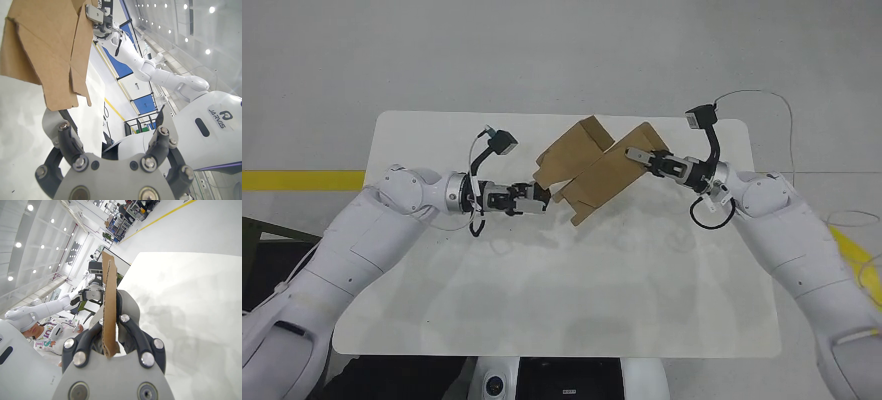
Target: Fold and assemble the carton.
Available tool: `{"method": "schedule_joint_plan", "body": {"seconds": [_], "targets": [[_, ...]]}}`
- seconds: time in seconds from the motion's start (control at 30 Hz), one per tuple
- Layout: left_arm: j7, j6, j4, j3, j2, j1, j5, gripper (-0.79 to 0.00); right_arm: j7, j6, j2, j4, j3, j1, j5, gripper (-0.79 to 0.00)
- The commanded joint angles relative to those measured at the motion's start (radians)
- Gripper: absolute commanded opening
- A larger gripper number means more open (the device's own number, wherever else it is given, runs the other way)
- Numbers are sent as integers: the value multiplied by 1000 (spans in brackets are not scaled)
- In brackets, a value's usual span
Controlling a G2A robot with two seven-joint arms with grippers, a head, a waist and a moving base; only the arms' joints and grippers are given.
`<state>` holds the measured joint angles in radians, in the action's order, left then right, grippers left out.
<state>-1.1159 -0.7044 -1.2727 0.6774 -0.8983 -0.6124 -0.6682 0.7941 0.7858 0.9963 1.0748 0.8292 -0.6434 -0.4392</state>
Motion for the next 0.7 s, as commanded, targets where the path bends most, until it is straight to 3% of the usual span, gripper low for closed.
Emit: {"method": "schedule_joint_plan", "body": {"seconds": [0.0, 0.33, 0.63, 0.67], "targets": [[8, -8, -7, 12, 1, -5, 8, 0, 1, -3, 1, 3, 6, -6, 5, -785], [35, -35, -22, 64, 6, -28, 22, 0, 15, -21, 8, 15, 25, -21, 25, -785], [51, -19, 33, 77, -19, -28, -39, 0, 36, -21, 19, 13, 35, -24, 23, -785], [53, -15, 40, 77, -22, -27, -44, -43, 38, -20, 20, 12, 36, -24, 23, -785]]}}
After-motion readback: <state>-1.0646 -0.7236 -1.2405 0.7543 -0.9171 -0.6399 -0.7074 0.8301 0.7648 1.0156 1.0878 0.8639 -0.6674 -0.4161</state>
